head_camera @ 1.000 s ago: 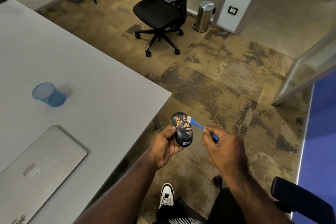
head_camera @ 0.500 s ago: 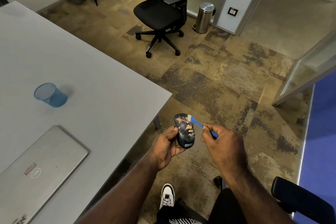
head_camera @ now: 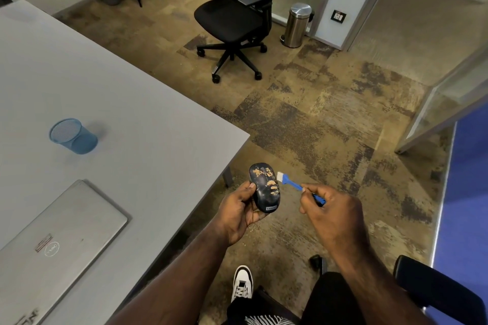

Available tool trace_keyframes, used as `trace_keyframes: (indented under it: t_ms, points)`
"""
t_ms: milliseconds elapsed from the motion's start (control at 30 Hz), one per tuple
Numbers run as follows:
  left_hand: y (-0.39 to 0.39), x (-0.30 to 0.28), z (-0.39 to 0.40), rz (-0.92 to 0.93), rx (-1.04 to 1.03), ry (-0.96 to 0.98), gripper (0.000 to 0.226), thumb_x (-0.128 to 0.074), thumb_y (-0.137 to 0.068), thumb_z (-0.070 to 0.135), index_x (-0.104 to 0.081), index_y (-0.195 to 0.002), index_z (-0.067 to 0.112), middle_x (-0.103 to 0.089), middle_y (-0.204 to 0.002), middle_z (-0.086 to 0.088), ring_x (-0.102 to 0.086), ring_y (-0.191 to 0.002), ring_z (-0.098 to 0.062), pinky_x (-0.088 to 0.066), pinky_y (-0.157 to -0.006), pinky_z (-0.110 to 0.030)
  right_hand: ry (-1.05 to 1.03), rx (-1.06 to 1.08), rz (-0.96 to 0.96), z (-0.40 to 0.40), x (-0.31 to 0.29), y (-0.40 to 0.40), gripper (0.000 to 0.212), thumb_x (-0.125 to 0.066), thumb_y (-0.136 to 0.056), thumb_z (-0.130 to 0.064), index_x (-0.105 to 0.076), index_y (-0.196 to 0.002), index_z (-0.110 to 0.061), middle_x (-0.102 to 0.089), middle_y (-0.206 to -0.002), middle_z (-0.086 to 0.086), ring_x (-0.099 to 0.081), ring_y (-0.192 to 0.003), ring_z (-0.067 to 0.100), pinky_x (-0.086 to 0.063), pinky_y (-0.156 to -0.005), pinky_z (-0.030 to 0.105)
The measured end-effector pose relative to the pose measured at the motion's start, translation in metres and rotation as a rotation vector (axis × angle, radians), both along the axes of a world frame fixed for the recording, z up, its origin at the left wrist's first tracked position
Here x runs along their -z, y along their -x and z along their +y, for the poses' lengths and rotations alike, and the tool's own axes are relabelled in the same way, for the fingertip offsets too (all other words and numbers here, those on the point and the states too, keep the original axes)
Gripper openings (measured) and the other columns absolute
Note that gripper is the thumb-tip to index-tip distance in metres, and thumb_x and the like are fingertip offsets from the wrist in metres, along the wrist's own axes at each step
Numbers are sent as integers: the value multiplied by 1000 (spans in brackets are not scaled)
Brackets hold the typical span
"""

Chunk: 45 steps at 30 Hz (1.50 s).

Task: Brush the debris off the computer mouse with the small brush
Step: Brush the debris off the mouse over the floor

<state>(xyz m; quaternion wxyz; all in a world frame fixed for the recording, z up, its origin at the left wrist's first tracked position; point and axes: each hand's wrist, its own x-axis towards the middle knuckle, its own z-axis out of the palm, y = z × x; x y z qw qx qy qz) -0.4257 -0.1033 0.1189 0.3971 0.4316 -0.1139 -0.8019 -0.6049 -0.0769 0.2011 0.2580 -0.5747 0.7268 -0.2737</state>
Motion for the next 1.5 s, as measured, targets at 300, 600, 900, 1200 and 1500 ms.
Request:
trace_keyframes:
  t_ms: [300,600,900,1200,1500]
  points:
    - [0,0,-1,0,-7,-10,31,-35,-101,19,-60,-120,18,-70,-118,-9,-65,-108,-27,-55,-87,-42,-27,20,-10,5,3,-2,20,-65,-87,-25,-75,-104,-21,-71,-60,-8,-53,-37,-1,-38,-34,16]
    - [0,0,-2,-4,-13,-8,30,-36,-101,20,-61,-117,16,-70,-115,-10,-66,-104,-26,-52,-89,-44,-55,-36,-117,10,-1,-8,19,-66,-87,-18,-75,-103,-18,-71,-59,-6,-51,-36,-6,-30,-36,5]
    - [-4,2,-6,54,-75,-55,34,-38,-100,19,-56,-127,10,-69,-119,-15,-68,-102,-28,-59,-80,-41,-43,-16,-155,8,-1,2,19,-67,-86,-13,-76,-102,-16,-69,-55,-4,-48,-32,0,-32,-35,9]
    - [-6,4,-7,53,-76,-65,35,-38,-100,20,-54,-130,10,-67,-122,-16,-68,-103,-29,-60,-78,-41,-52,33,-61,5,4,8,17,-65,-88,-18,-74,-102,-17,-70,-59,-4,-48,-31,-1,-27,-32,8]
    - [-5,5,-8,56,-79,-50,38,-37,-101,20,-52,-133,8,-69,-119,-15,-68,-103,-29,-58,-84,-43,-64,-14,-70,6,7,2,17,-65,-88,-20,-75,-101,-22,-70,-58,-5,-51,-35,-1,-29,-36,10]
